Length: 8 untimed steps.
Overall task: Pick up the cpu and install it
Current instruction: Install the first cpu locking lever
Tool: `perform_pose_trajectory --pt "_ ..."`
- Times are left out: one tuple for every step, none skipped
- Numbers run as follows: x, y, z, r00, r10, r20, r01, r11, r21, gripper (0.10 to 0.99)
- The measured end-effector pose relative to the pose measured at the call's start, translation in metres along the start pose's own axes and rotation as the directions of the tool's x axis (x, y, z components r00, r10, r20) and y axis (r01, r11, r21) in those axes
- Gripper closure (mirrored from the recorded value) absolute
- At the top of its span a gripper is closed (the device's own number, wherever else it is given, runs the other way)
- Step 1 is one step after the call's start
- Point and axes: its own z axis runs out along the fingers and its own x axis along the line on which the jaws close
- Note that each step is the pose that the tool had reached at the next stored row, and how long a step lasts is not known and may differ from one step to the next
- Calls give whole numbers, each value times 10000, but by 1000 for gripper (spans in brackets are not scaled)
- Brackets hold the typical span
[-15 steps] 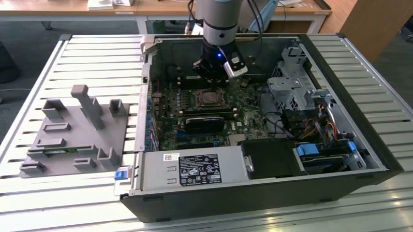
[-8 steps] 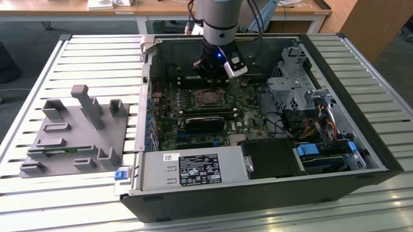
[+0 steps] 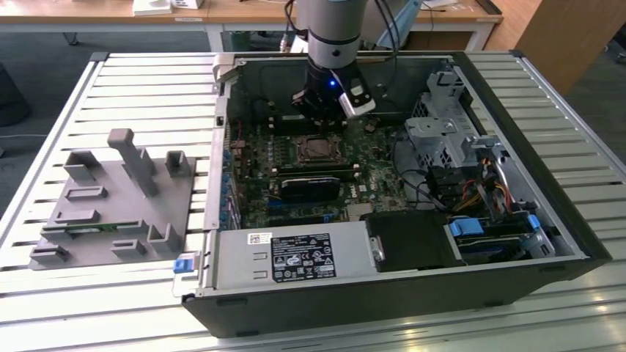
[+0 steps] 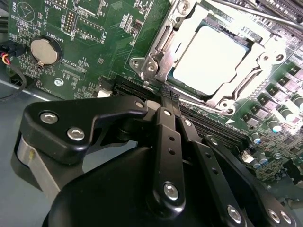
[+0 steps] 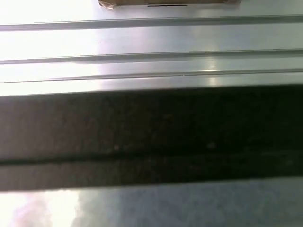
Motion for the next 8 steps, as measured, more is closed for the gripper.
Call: perform_pose_trajectory --pt "0 0 2 10000 1 0 -1 10000 40 965" --pt "0 1 6 10000 -1 1 1 10000 71 965" --pt "0 1 11 10000 -3 3 3 10000 99 965" --pt "1 2 15 10000 -3 3 3 9999 126 965" --pt "1 3 20 10000 -3 3 3 9999 152 965" --pt "2 3 25 10000 -3 4 3 9999 172 965" --pt "1 6 34 10000 -4 9 4 9998 174 965" --pt "1 8 39 10000 -4 8 4 9998 185 965"
